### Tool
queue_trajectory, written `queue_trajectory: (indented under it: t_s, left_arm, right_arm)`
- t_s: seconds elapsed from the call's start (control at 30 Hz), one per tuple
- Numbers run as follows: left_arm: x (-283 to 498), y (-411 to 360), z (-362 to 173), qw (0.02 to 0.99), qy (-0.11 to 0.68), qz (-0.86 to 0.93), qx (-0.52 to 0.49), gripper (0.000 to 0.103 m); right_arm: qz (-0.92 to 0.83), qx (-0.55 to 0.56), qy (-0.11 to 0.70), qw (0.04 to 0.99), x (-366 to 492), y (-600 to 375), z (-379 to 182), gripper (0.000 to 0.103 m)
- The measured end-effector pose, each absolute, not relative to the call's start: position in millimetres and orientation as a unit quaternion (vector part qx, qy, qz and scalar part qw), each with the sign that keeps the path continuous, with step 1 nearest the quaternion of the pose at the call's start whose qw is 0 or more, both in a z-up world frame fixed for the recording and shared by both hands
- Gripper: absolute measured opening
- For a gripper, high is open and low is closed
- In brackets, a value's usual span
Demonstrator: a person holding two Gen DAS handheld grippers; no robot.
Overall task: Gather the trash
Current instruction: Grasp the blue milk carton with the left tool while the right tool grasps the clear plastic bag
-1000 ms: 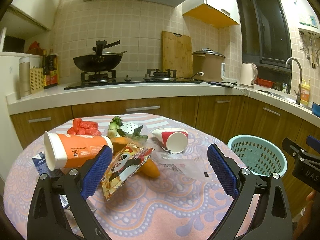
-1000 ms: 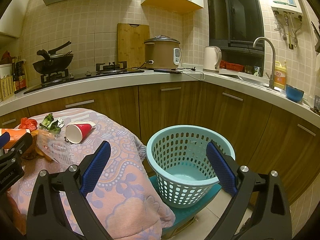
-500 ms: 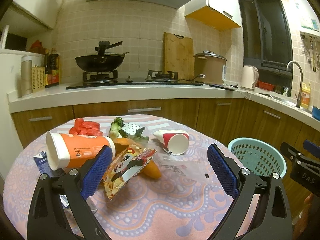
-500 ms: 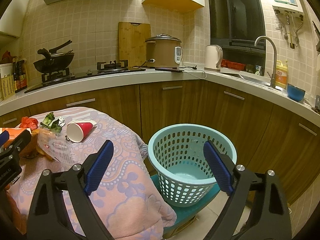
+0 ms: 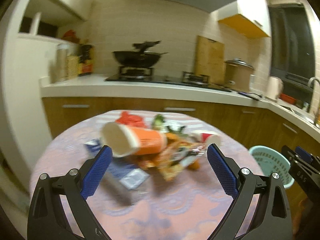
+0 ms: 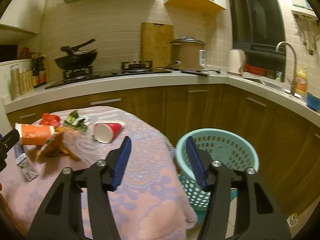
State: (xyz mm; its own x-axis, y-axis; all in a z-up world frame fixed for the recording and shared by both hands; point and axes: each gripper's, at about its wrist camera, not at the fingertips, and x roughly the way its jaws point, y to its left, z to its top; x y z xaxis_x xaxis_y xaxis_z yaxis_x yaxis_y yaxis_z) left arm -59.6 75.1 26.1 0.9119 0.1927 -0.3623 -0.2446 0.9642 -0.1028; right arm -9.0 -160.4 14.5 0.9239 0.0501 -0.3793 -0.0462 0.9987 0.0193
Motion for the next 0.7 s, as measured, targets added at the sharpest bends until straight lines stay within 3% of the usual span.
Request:
queue_trajectory:
  t_s: [0.27, 0.7]
  left_arm:
    - [-52, 134, 4, 0.945, 0.249, 0.165, -0.133, 0.093]
    - [-12, 128, -20, 0.922, 0.300, 0.201, -0.144, 0.092]
  right_arm:
    - [0.080, -0.024, 0.207, 0.975, -6, -122, 7, 0.051]
    - [0.125, -0.027, 0.252, 0.959, 10, -113, -6, 0.056]
